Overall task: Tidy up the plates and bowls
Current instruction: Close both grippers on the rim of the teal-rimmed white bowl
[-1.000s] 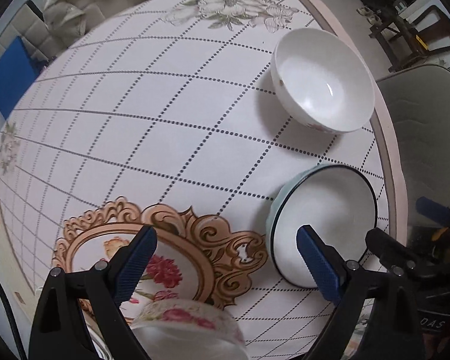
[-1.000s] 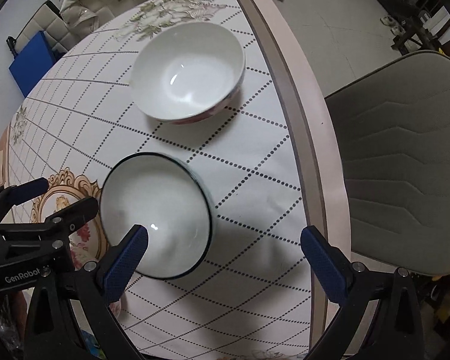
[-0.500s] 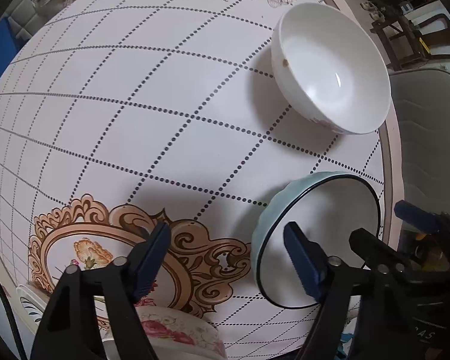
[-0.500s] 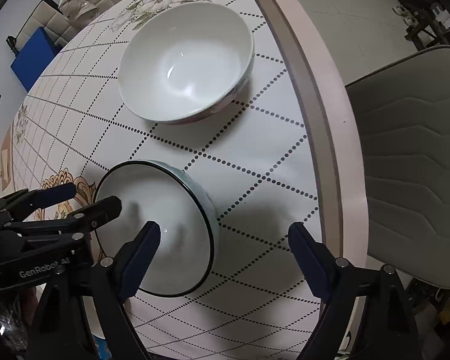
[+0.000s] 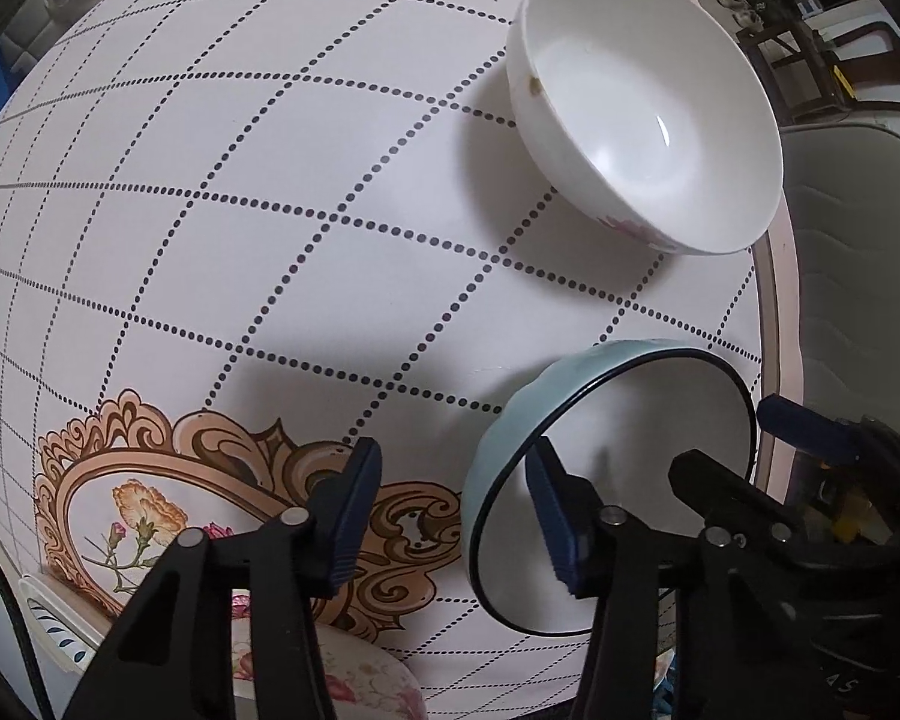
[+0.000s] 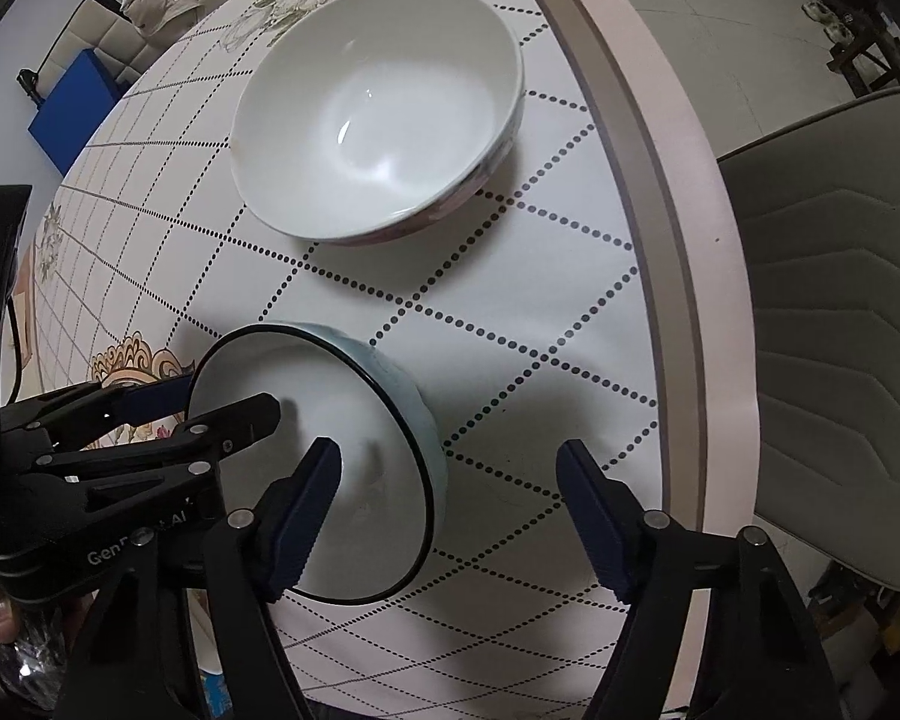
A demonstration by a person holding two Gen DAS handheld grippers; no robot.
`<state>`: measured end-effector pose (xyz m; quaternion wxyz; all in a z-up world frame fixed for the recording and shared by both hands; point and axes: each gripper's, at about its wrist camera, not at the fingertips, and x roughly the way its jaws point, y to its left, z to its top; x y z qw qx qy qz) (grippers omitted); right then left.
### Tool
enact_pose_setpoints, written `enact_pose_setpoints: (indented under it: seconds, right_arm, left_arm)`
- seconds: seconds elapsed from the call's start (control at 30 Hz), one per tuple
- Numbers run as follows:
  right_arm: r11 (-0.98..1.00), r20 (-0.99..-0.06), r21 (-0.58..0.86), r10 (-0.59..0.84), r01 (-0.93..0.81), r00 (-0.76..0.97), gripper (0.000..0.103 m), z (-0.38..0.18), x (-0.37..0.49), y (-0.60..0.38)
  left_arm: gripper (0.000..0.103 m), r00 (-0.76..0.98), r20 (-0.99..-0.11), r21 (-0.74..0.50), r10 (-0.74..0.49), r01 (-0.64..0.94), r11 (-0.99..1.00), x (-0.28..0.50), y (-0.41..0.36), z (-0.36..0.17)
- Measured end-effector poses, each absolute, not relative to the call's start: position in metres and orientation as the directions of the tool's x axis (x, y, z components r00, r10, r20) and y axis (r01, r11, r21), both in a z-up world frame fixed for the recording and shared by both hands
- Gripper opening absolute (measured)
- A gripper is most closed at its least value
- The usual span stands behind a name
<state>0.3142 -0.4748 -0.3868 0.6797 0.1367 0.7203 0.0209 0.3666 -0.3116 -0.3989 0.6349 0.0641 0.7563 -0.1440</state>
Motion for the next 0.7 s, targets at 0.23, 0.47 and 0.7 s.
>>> enact_pose_setpoints:
  seconds: [0.23,0.47,0.7]
  right_arm:
    - [0.962,-0.971,0.225,0.234,0.153,-0.047,0.065,-0.386,0.315,-0.472]
    - [0.965,-0.972,0.220,0.229,0.144,-0.055,0.062,-0.388,0.316,-0.468]
    - [0.966,-0.971,0.219,0.229,0.137,-0.064,0.052,-0.391,0.317,-0.464]
  left_arm:
    - [0.039,-0.185,-0.980,-0.132,-0.079,0.293,0.947,0.365,-0.320,-0.400]
    - [0.032,-0.189,-0.979,-0.134,-0.079,0.298,0.945,0.363,-0.324,-0.403]
    - [0.032,-0.190,-0.979,-0.137,-0.081,0.304,0.943,0.365,-0.333,-0.405]
